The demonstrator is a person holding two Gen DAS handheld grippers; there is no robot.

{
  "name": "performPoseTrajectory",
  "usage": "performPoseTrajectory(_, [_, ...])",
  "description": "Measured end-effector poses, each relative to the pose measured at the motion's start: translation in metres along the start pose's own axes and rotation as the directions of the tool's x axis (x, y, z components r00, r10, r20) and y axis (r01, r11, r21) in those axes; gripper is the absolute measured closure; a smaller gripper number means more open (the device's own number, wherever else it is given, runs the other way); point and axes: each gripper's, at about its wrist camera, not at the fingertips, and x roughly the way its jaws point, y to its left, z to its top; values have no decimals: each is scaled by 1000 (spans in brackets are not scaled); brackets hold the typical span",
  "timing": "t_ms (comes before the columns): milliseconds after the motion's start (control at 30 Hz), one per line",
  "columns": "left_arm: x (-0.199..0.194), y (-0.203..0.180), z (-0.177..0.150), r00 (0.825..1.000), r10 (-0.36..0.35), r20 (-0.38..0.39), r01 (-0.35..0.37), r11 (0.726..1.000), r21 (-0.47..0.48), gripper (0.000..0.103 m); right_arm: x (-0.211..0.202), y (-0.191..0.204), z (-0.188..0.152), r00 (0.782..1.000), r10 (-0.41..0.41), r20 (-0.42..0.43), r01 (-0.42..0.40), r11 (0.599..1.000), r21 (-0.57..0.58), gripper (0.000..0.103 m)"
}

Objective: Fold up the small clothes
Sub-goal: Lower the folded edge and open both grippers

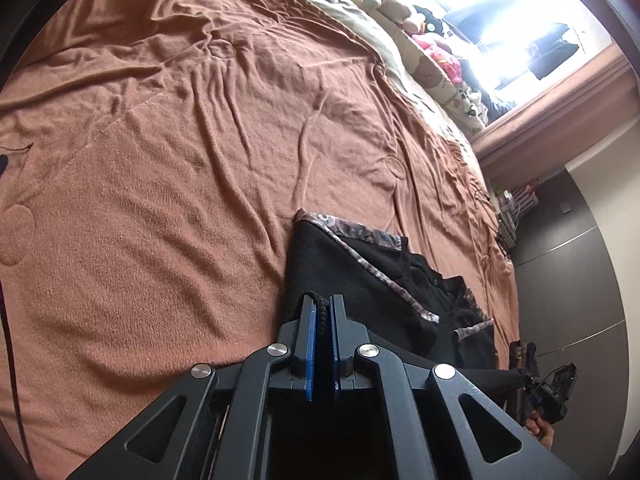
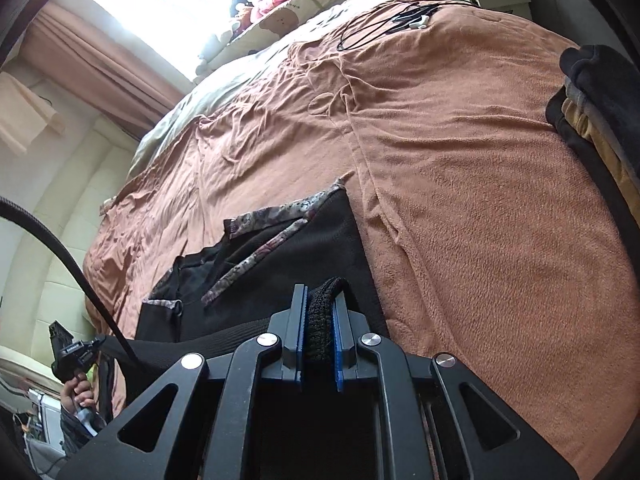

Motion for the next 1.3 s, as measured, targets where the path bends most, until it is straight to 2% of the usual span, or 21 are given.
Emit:
performPoseTrajectory(33, [2, 1, 1, 999, 31, 5, -31, 1000, 1, 93, 2, 1, 1, 1000, -13, -7, 13, 1000, 2, 90])
performPoseTrajectory(67, [0, 1, 1, 998, 67, 19, -67, 998, 7, 82, 3, 1, 1, 1000, -28, -8, 28, 1000, 5, 79])
performPoseTrajectory(100, [-3, 1, 1, 996, 85, 35, -85, 996, 13, 61, 0, 2, 1, 999, -38, 0, 38, 999, 5, 70])
performPoseTrajectory(133, [-6, 2, 0, 995, 93, 47, -94, 995, 20, 50, -4, 3, 0, 999, -39, 16, 39, 999, -2, 52])
performPoseTrajectory(167, [-10, 2, -1, 993, 99, 60, -101, 994, 31, 33, -8, 6, -2, 999, -38, 29, 39, 999, -13, 40])
performPoseTrajectory(200, [-13, 1, -3, 992, 109, 70, -113, 992, 50, 27, -13, 8, -4, 998, -41, 37, 42, 999, -29, 38])
performPoseTrajectory(333, [-13, -3, -14, 980, 198, 31, -201, 968, 151, 23, -21, 12, -16, 997, -79, -1, 78, 991, -113, 37])
performPoseTrajectory(500, [-1, -4, -36, 964, 264, -37, -248, 938, 243, 15, -18, 21, -33, 988, -135, -71, 118, 971, -207, 35])
performPoseTrajectory(567, [4, -2, -44, 954, 294, -53, -270, 925, 266, 15, -17, 23, -38, 982, -162, -93, 137, 962, -235, 28])
performPoseTrajectory(800, [28, 0, -57, 916, 392, -90, -337, 870, 361, 15, -3, 30, -48, 953, -269, -143, 212, 922, -324, 28])
performPoseTrajectory(1033, [59, 1, -52, 888, 448, -109, -370, 834, 409, 15, 27, 28, -46, 924, -340, -173, 263, 896, -357, 28])
performPoseTrajectory(1133, [70, -2, -48, 883, 458, -107, -376, 824, 423, 15, 40, 32, -42, 916, -368, -159, 284, 876, -391, 28])
performPoseTrajectory(1300, [85, -12, -34, 884, 460, -85, -382, 816, 434, 15, 55, 38, -26, 914, -382, -137, 295, 857, -422, 28])
